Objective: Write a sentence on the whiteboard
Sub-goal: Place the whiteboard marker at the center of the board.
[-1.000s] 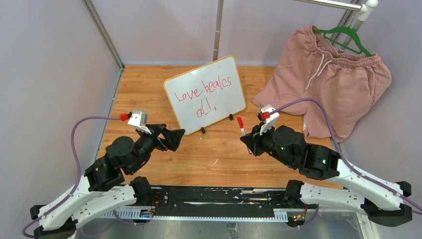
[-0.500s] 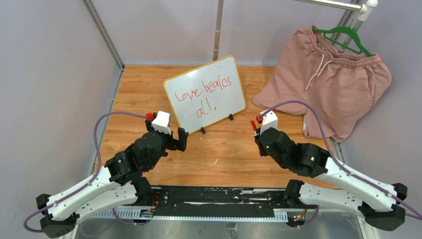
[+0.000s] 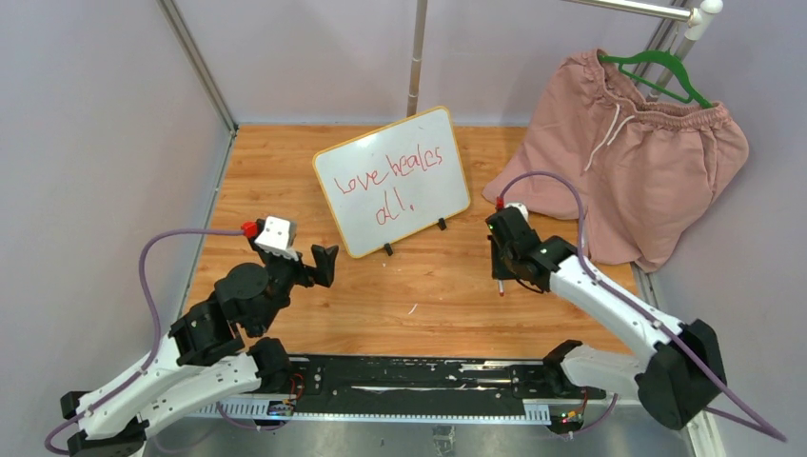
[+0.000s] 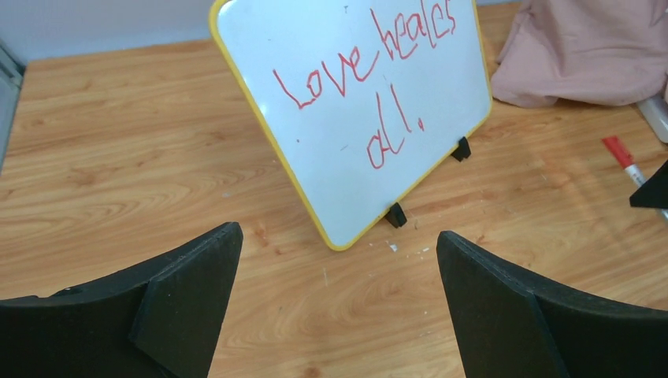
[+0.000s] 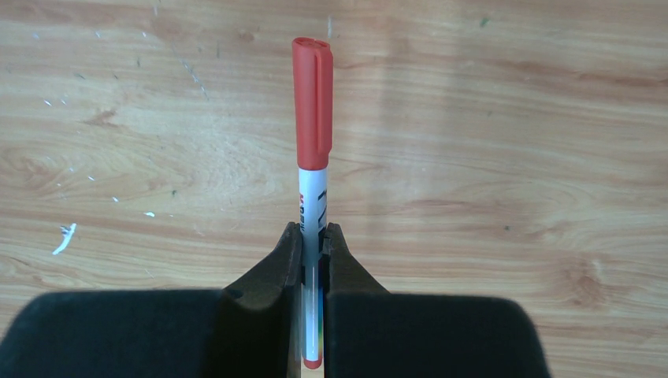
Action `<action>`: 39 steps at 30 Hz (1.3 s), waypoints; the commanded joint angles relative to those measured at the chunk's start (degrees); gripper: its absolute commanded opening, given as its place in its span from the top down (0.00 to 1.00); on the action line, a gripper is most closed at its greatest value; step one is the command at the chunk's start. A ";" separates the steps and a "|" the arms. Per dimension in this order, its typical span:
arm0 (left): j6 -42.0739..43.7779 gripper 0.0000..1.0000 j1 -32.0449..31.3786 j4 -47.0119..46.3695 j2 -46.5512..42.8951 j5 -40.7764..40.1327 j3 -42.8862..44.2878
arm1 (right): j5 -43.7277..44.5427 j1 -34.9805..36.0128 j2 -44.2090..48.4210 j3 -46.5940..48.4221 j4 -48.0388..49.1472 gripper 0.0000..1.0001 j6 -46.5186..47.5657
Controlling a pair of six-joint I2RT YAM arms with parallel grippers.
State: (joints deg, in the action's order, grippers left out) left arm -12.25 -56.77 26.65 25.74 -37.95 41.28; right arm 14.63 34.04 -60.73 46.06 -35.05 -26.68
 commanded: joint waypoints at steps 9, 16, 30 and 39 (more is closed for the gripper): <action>4.88 0.01 -0.16 -1.35 -7.51 -3.85 -2.61 | -7.42 0.28 -17.41 3.77 1.30 1.00 1.87; 4.43 0.01 -0.18 -0.96 -8.14 -6.01 -2.85 | -7.24 0.08 -21.62 3.46 3.82 1.00 1.36; 5.03 0.01 -0.18 -0.97 -6.78 -6.43 -3.04 | -7.34 -1.76 -26.15 1.13 7.56 1.00 -0.25; 5.22 0.01 -0.18 -0.92 -6.01 -6.52 -2.95 | -7.20 -2.23 -27.15 -0.39 8.74 0.92 -1.17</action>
State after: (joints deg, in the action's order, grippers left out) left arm -7.81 -56.77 26.28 19.29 -43.16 38.70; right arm 6.94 32.67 -86.85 47.46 -26.55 -26.50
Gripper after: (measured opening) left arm 0.989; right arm 0.076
